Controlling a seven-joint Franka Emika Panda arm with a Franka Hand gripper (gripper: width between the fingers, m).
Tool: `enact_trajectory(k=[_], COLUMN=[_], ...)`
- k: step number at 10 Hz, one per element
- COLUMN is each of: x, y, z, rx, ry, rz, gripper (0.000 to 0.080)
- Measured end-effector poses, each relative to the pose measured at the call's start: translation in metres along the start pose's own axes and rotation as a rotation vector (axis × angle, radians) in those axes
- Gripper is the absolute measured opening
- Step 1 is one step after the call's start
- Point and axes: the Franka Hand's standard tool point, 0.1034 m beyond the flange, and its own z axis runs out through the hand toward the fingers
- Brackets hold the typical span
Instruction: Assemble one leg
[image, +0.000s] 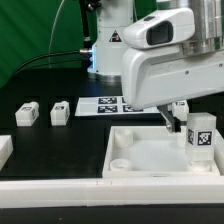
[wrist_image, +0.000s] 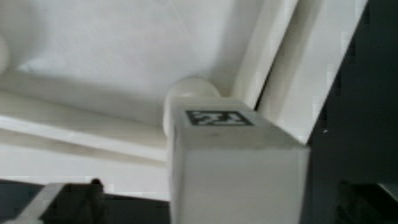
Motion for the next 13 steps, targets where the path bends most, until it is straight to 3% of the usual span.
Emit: enact_trajectory(k=[3, 5, 10, 13], x=[-0.0014, -0.0007, -0.0008, -0.001], y=[-0.0002, 0.0016, 0.0009, -0.0014], z=[0.0032, 0.0024, 0.0027, 0.0035], rx=[0.001, 0.0, 0.003, 0.01], ry=[-0.005, -0.004, -0.004, -0.004], rz=[-0.007, -0.055, 0.016, 0.29], gripper=[0.064, 0.0299, 0.0291, 0.0292])
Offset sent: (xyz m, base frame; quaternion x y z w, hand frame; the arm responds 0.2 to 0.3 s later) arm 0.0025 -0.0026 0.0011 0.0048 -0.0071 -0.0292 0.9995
